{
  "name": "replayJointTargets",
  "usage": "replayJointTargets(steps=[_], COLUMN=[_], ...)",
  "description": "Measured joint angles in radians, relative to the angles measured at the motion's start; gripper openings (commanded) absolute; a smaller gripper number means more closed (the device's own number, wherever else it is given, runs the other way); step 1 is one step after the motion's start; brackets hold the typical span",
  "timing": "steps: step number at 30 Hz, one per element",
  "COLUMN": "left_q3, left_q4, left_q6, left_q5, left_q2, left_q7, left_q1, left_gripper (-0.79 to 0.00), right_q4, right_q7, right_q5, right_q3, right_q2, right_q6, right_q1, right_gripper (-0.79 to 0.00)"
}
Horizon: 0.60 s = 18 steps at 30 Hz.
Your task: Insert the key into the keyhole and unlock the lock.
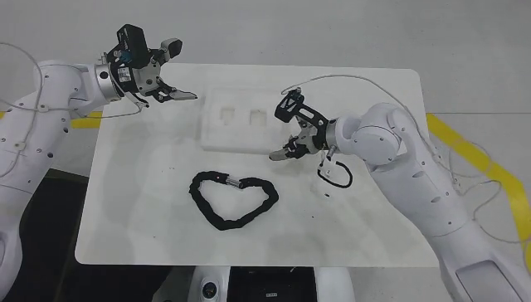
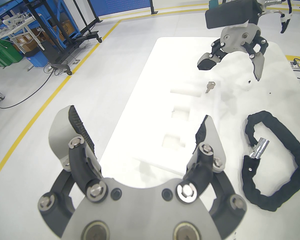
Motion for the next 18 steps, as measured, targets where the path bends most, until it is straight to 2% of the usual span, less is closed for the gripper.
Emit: replayJointTargets(steps=[5, 12, 18], left_q3=[0.000, 0.000, 0.000], left_q4=[0.000, 0.000, 0.000], left_q6=[0.000, 0.000, 0.000], left_q5=[0.000, 0.000, 0.000], left_q2=[0.000, 0.000, 0.000], left_q7=[0.000, 0.000, 0.000], left_q1=[0.000, 0.000, 0.000], left_gripper=[0.000, 0.000, 0.000], right_q4=[0.026, 0.057, 0.087], right_q7=[0.055, 0.042, 0.088], right_q5=[-0.032, -0.031, -0.068], right_q3=[-0.026, -0.054, -0.112], right_q2=[-0.002, -0.010, -0.023], right_q6=[0.037, 0.031, 0.029], right_q1=[0.024, 0.045, 0.090], right_gripper=[0.000, 0.000, 0.000])
